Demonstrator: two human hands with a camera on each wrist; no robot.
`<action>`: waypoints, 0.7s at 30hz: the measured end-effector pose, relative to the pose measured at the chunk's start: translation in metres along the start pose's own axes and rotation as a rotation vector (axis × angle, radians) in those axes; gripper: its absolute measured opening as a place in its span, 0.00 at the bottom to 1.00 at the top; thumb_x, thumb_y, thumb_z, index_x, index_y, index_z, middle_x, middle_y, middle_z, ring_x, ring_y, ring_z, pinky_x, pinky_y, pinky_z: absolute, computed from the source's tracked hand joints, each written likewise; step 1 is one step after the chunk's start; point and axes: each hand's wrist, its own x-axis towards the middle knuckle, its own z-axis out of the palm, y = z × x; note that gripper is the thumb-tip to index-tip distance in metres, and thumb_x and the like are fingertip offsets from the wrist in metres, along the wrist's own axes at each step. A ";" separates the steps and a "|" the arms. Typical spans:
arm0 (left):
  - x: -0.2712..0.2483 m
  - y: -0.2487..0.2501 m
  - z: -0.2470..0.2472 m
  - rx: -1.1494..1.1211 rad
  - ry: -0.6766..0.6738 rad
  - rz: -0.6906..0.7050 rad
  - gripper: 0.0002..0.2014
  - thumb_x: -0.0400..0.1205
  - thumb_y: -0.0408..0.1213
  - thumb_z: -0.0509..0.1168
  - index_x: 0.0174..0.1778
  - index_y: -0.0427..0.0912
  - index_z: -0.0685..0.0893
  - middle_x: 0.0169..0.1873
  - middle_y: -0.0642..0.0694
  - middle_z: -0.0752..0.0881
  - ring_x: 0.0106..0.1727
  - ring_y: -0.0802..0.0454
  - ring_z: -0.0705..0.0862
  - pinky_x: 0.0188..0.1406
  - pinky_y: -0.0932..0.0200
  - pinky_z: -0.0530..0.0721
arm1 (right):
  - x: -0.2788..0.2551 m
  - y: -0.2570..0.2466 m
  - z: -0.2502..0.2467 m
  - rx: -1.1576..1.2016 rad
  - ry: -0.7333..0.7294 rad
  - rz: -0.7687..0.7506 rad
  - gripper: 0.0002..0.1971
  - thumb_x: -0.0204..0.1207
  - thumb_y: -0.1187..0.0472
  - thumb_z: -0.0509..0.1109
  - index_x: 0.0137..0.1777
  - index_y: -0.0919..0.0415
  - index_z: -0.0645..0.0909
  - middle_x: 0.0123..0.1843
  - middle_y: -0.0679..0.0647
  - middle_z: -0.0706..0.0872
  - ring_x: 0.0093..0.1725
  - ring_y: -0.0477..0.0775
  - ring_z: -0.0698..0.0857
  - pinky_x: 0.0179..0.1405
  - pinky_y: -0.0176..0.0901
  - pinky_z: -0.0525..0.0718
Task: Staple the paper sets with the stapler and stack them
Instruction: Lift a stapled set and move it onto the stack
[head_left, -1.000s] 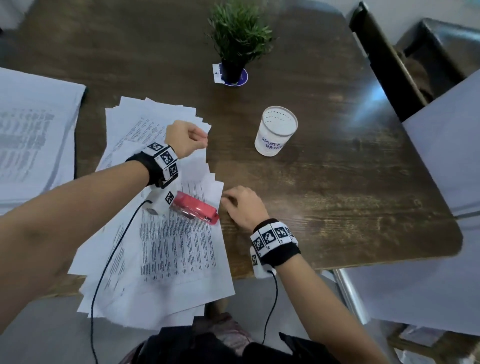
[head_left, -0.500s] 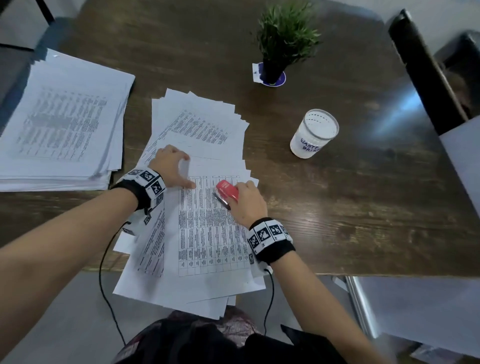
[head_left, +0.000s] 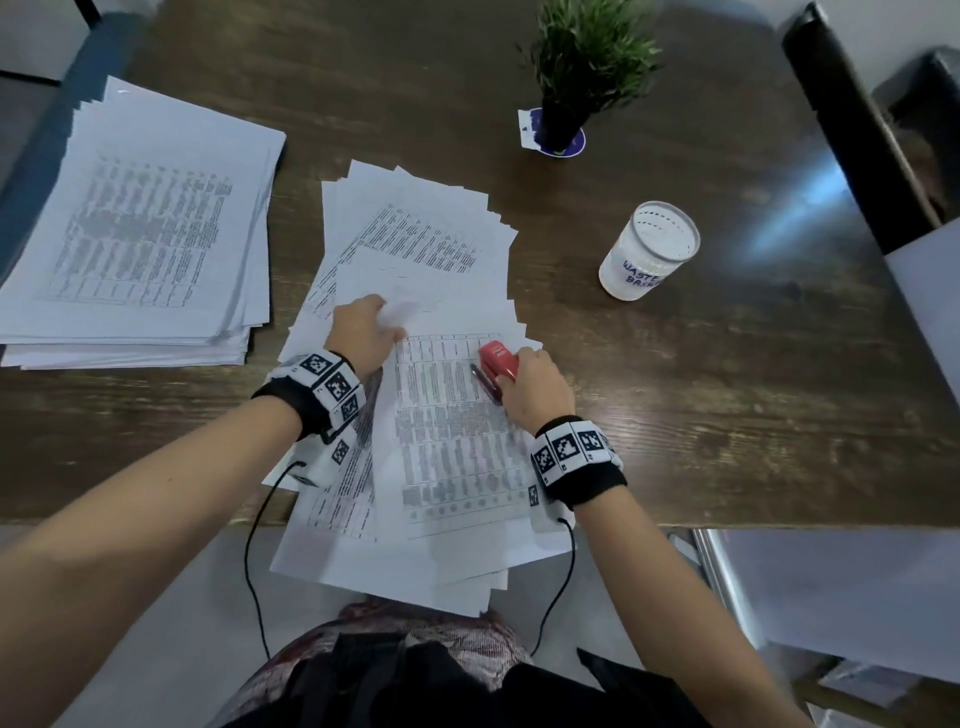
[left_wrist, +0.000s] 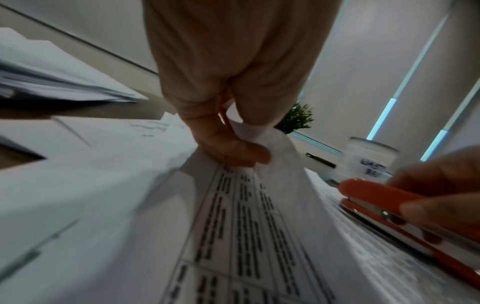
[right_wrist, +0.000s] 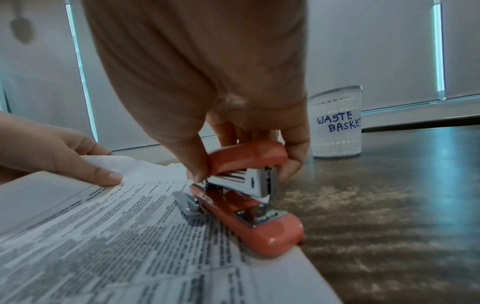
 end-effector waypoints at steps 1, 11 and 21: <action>-0.003 -0.001 0.000 0.029 0.004 0.032 0.22 0.82 0.40 0.69 0.69 0.32 0.78 0.64 0.32 0.80 0.67 0.35 0.77 0.64 0.49 0.74 | -0.001 0.000 -0.001 0.006 0.001 0.007 0.17 0.83 0.55 0.66 0.67 0.64 0.73 0.66 0.60 0.77 0.63 0.63 0.80 0.60 0.56 0.79; 0.006 0.015 -0.034 -0.071 -0.108 -0.042 0.36 0.72 0.41 0.79 0.73 0.36 0.70 0.67 0.38 0.79 0.67 0.42 0.78 0.61 0.53 0.77 | -0.015 -0.010 0.006 0.022 -0.002 0.010 0.17 0.82 0.54 0.67 0.66 0.61 0.75 0.62 0.57 0.79 0.60 0.60 0.81 0.55 0.53 0.79; -0.011 0.026 -0.038 -0.283 0.079 -0.105 0.31 0.83 0.36 0.69 0.80 0.33 0.66 0.78 0.38 0.70 0.79 0.43 0.67 0.76 0.55 0.64 | -0.021 -0.003 -0.012 0.116 0.109 0.083 0.17 0.81 0.54 0.68 0.65 0.62 0.76 0.60 0.59 0.79 0.59 0.62 0.81 0.56 0.54 0.78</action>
